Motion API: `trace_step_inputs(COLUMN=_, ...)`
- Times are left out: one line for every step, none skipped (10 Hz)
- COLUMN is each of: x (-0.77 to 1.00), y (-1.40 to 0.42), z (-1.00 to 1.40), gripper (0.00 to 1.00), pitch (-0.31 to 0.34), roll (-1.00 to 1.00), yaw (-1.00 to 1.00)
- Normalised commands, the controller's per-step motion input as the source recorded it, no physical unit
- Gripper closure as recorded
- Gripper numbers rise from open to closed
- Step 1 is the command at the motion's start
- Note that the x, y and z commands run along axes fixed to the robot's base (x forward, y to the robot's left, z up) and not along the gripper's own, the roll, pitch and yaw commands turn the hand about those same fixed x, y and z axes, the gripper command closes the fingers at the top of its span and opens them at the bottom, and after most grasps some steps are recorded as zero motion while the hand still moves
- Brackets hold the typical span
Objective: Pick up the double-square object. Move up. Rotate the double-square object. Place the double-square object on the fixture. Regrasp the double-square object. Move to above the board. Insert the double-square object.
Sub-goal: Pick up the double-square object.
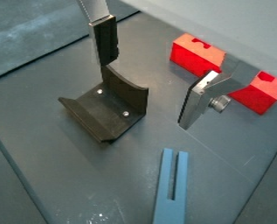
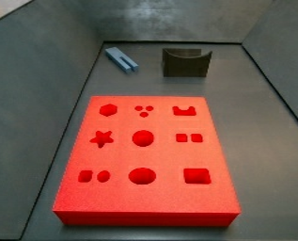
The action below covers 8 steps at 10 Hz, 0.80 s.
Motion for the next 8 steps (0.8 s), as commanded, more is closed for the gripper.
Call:
trace_step_inputs(x=-0.24, y=-0.15, z=-0.86, gripper=0.0, pitch=0.0, roll=0.08, yaw=0.82)
trace_step_inputs(x=0.0, y=-0.12, z=-0.72, gripper=0.0, pitch=0.113, roll=0.0, yaw=0.99)
trace_step_inputs(x=0.0, y=-0.15, z=-0.66, gripper=0.0, pitch=0.119, roll=0.0, yaw=0.95)
trace_step_inputs(x=0.0, y=-0.25, z=-0.7, gripper=0.0, pitch=0.091, roll=0.01, yaw=0.87)
trace_step_inputs(x=0.0, y=-0.26, z=-0.87, gripper=0.0, pitch=0.05, roll=0.07, yaw=0.47)
trace_step_inputs(x=0.0, y=-0.26, z=-0.93, gripper=0.0, pitch=0.057, roll=0.11, yaw=0.31)
trace_step_inputs(x=-0.11, y=-0.15, z=-0.87, gripper=0.0, pitch=0.0, roll=0.0, yaw=0.27)
trace_step_inputs(x=-0.19, y=-0.06, z=-0.75, gripper=0.0, pitch=0.0, roll=-0.02, yaw=0.17)
